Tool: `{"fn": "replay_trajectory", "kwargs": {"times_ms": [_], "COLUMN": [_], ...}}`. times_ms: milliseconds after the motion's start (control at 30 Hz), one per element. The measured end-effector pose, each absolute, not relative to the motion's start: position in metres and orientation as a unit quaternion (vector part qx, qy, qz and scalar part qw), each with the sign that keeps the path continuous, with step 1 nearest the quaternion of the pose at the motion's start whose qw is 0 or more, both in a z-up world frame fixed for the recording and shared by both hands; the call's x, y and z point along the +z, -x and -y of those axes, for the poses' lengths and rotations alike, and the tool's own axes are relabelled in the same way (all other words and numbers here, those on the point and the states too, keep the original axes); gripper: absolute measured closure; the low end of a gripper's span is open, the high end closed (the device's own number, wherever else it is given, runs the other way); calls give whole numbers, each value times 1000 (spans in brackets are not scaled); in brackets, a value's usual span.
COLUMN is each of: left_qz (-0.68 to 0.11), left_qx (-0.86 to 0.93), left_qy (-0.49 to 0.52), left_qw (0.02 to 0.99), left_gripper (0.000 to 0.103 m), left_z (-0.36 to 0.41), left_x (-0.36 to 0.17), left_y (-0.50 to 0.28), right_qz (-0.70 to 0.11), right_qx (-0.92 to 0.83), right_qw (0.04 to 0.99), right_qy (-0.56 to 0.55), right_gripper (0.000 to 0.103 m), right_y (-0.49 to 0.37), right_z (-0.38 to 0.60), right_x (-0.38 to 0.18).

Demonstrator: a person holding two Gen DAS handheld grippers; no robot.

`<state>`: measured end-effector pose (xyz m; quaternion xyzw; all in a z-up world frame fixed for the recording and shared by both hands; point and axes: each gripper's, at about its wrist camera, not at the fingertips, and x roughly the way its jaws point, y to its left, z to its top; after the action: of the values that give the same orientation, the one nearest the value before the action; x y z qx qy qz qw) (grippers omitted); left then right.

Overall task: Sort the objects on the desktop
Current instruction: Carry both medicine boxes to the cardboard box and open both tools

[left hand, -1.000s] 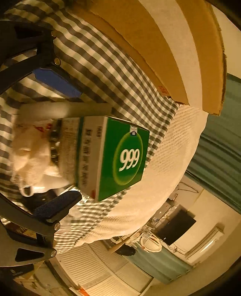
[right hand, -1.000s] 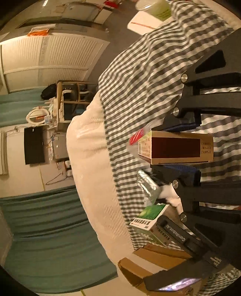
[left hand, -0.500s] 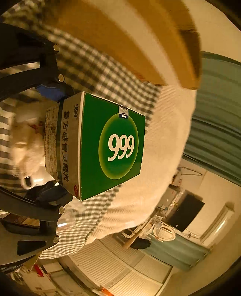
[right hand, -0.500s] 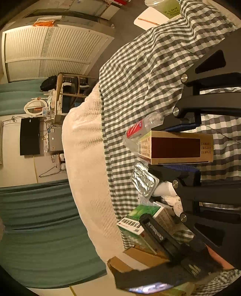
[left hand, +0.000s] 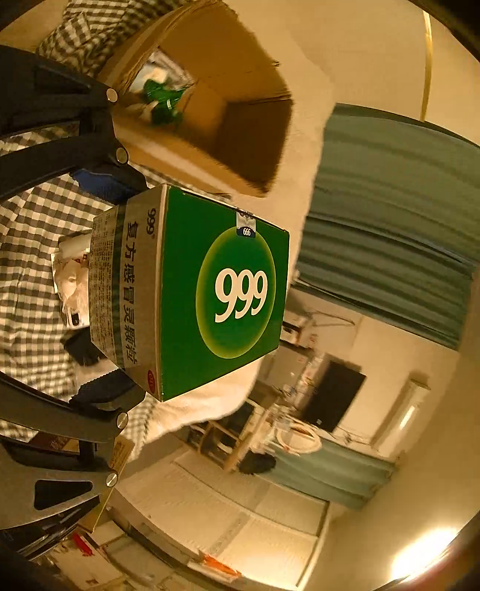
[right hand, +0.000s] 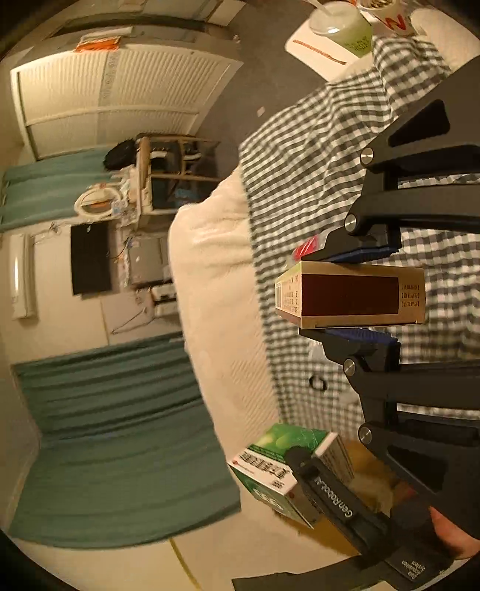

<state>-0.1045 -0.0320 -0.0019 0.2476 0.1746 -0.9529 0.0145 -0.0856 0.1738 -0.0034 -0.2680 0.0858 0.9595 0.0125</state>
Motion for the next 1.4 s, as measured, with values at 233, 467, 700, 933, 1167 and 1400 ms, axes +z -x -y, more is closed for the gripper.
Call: {"fn": "replay_trajectory", "kwargs": {"times_ms": [233, 467, 700, 933, 1167, 1400], "left_qz": [-182, -184, -191, -173, -152, -105], "left_qx": [-959, -961, -947, -939, -941, -948], "left_qy": [-217, -188, -202, -235, -250, -266], "left_qw": [22, 87, 164, 182, 172, 138], "left_gripper": [23, 23, 23, 22, 0, 0], "left_z": [69, 148, 233, 272, 255, 207], "left_x": [36, 51, 19, -35, -52, -37], "left_y": [72, 54, 63, 92, 106, 90], "right_qz": [-34, -1, 27, 37, 55, 68], "right_qx": [972, 972, 952, 924, 917, 942], "right_qw": [-24, -80, -183, -234, -228, -195], "right_qy": [233, 221, 243, 302, 324, 265], "right_gripper": [75, 74, 75, 75, 37, 35], "right_y": [45, 45, 78, 142, 188, 157], "right_z": [-124, -56, 52, 130, 134, 88], "right_x": [48, 82, 76, 29, -3, 20]}}
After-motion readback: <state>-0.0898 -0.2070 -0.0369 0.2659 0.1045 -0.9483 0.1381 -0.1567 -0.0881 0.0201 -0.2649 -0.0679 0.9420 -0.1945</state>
